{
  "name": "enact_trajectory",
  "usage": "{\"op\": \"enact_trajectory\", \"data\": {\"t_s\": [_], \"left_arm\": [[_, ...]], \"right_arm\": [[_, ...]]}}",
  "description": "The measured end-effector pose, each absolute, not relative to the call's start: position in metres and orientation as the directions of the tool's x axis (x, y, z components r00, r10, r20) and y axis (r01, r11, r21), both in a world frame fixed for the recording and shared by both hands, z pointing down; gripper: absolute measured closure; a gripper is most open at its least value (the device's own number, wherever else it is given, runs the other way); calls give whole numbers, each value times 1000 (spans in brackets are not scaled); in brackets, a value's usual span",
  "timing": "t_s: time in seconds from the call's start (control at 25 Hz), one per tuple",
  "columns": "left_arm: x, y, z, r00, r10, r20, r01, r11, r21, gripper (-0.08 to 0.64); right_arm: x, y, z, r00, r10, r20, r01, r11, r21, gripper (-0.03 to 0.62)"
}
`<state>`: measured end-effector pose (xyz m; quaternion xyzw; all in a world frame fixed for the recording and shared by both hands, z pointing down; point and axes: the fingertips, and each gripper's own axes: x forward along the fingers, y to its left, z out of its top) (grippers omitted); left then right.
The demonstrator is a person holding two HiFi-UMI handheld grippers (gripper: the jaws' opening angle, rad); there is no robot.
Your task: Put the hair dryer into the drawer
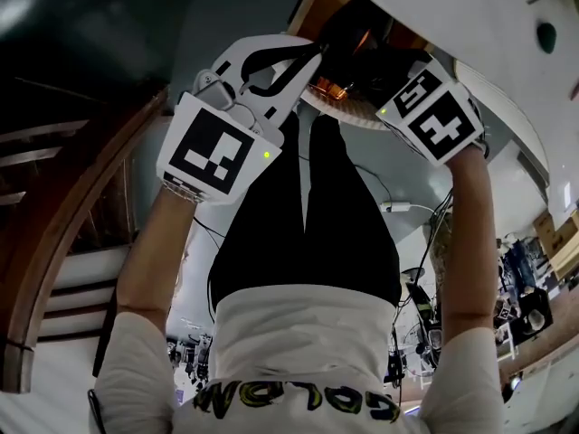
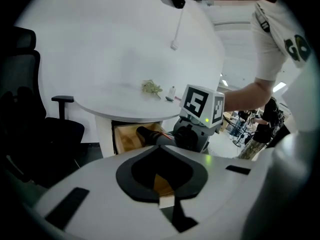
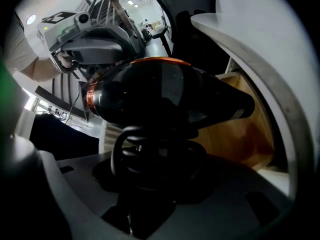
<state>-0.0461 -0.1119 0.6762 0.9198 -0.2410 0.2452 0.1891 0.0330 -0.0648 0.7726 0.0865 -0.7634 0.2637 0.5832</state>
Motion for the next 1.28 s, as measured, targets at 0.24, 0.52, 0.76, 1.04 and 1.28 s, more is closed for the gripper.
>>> {"op": "enact_trajectory", "data": {"t_s": [0.24, 0.52, 0.76, 1.04, 1.28], "left_arm": [[-45, -120, 693, 743, -325, 585, -519, -831, 198, 548], [-44, -129, 708, 724, -305, 618, -511, -839, 185, 548], [-48, -129, 714, 717, -292, 633, -505, -843, 184, 548], [-46, -133, 719, 712, -287, 640, -509, -839, 190, 548], [-51, -135, 722, 709, -289, 643, -515, -835, 192, 548]], "right_arm": [[31, -80, 796, -182, 123, 975, -442, 876, -194, 350], [39, -96, 817, -69, 79, 994, -440, 892, -101, 350], [38, -97, 836, 1, 51, 999, -435, 899, -46, 350], [42, -98, 856, 46, 53, 998, -429, 903, -28, 348], [36, -103, 869, 76, 43, 996, -436, 900, -6, 347]]}}
